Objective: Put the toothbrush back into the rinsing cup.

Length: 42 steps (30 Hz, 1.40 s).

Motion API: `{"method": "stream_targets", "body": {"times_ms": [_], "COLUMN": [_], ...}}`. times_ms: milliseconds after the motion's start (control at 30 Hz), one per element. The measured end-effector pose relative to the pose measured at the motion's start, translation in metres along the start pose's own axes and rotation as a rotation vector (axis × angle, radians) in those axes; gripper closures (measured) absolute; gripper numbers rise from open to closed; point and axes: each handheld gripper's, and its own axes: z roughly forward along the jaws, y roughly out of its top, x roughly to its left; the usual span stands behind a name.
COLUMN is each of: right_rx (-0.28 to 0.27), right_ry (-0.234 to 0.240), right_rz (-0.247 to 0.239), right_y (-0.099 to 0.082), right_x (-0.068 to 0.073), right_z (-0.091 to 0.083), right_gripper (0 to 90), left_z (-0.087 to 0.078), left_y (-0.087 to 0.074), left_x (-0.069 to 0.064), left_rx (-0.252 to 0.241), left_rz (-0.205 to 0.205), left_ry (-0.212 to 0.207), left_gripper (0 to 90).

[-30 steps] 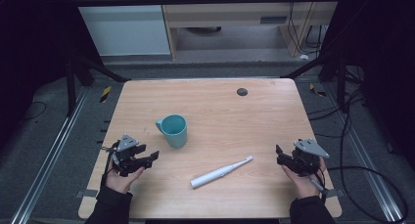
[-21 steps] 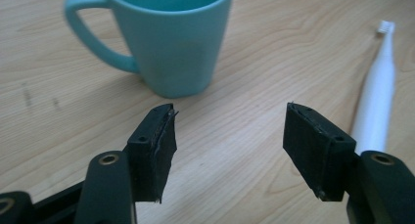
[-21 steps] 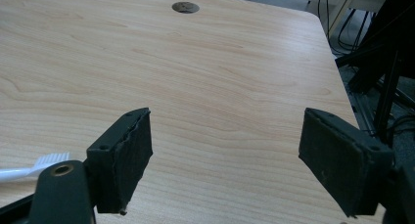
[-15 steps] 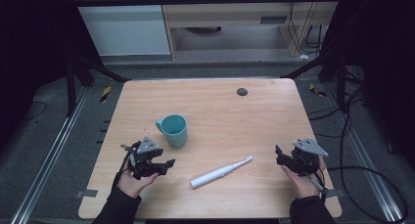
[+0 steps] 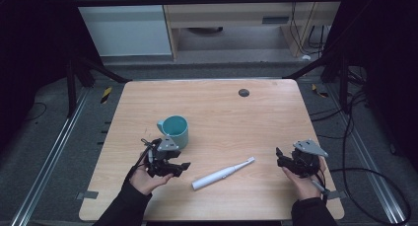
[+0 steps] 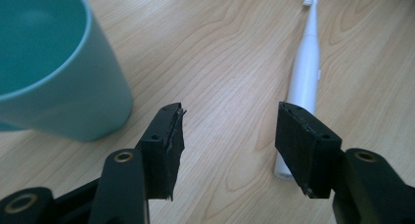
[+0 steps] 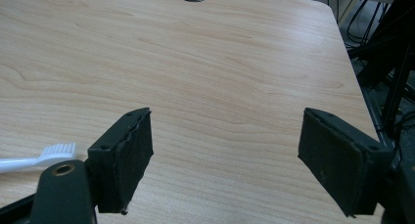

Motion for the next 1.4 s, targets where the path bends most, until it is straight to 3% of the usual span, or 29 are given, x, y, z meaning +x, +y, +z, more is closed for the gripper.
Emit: {"method": "stream_targets", "body": {"times_ms": [567, 1000, 1400], "right_rx": [0.025, 0.041, 0.047], "right_ry": [0.006, 0.010, 0.006], "right_rz": [-0.012, -0.012, -0.017], "right_y": [-0.001, -0.002, -0.003], "right_x": [-0.001, 0.000, -0.001], "right_z": [0.003, 0.004, 0.005], "right_gripper": [21.2, 22.0, 22.6], "left_z": [0.029, 0.055, 0.079], "left_y": [0.025, 0.036, 0.038], "left_x": [-0.017, -0.033, -0.041], "left_rx": [0.114, 0.220, 0.311], "left_rz": [0.085, 0.142, 0.176], "left_ry": [-0.116, -0.155, -0.167], "left_gripper": [50.3, 52.6, 53.7]}}
